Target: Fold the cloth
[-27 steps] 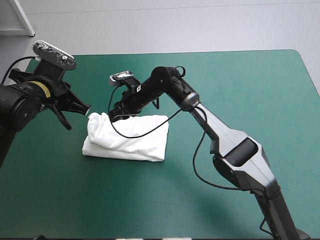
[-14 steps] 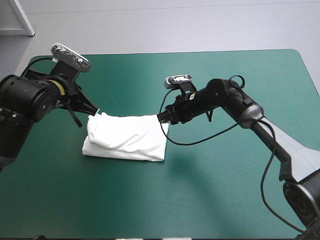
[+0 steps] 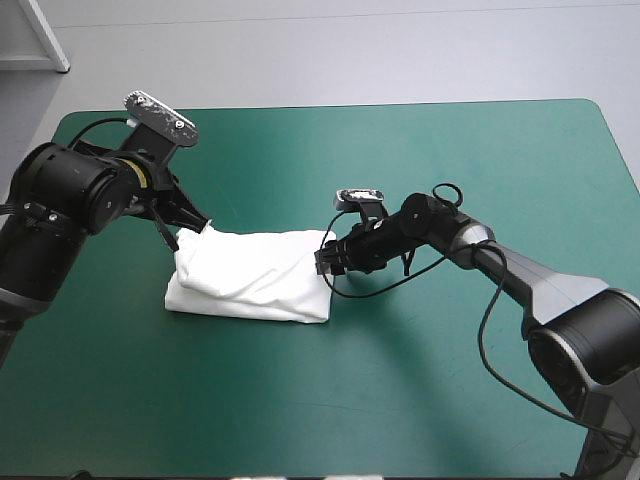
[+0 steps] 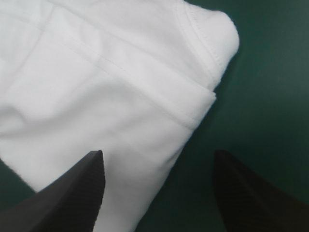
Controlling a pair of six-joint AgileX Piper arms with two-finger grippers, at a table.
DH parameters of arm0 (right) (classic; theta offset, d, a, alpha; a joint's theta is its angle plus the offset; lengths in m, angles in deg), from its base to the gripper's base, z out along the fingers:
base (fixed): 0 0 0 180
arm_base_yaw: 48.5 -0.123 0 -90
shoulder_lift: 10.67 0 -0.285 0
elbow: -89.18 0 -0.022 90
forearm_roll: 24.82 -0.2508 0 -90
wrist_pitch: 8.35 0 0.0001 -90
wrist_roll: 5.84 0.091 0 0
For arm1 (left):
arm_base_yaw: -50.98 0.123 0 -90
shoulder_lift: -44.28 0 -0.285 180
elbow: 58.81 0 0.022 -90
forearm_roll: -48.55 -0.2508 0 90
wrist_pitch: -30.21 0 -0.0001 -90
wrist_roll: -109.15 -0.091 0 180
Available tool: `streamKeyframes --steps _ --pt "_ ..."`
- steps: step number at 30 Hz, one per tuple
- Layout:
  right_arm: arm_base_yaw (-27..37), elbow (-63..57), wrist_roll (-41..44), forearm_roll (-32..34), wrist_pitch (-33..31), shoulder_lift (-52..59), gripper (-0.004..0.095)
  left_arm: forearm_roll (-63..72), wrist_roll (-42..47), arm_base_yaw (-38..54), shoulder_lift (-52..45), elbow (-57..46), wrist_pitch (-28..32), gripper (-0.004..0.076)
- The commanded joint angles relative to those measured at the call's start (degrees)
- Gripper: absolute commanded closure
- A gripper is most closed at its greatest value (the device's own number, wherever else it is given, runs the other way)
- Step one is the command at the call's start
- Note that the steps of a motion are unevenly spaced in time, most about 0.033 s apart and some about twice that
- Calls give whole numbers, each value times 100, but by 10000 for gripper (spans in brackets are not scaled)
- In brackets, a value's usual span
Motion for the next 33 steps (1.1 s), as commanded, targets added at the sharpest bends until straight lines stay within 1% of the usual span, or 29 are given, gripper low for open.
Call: streamKeyframes --steps 1,4,5,6,9,11,14,16,20,23,24,27,28,30,33 --pt "43 125 -318 -439 117 53 336 -173 3 4 -131 133 -219 704" --pt "43 125 -359 -529 55 -70 383 -173 -6 4 -131 133 -219 704" --pt "43 125 -436 -581 28 -83 411 -173 -10 4 -131 133 -219 704" --pt "43 125 -579 -669 -10 -86 461 -183 -22 4 -131 133 -219 705" --pt "43 125 -937 -982 -95 -86 677 -183 -22 4 -131 133 -219 705" --pt "43 125 -1002 -1019 -101 -86 908 -183 -22 4 -131 133 -212 705" --pt "55 125 -921 -719 -101 -8 915 -183 -22 4 -131 133 -212 705" --pt "149 125 -580 -125 -101 161 916 -183 -22 4 -131 133 -191 705" --pt "562 125 205 1445 -446 709 917 -173 -22 -8 -131 133 -166 705" --pt "1221 119 613 2507 -884 1246 918 -162 -11 -8 -131 133 -143 705" --pt "1492 100 763 2966 -1073 1411 918 -162 -11 -8 -131 133 -132 705" --pt "2377 65 905 3852 -1509 1833 918 -149 -11 -8 -131 133 -98 705" --pt "2623 65 930 4052 -1656 1911 918 -149 -11 -8 -131 133 -61 705" --pt "3230 65 911 4213 -1838 2084 919 -149 -11 -8 -131 133 -12 705" --pt "3900 65 816 4137 -1926 2240 920 -149 -11 -8 -131 133 30 705"
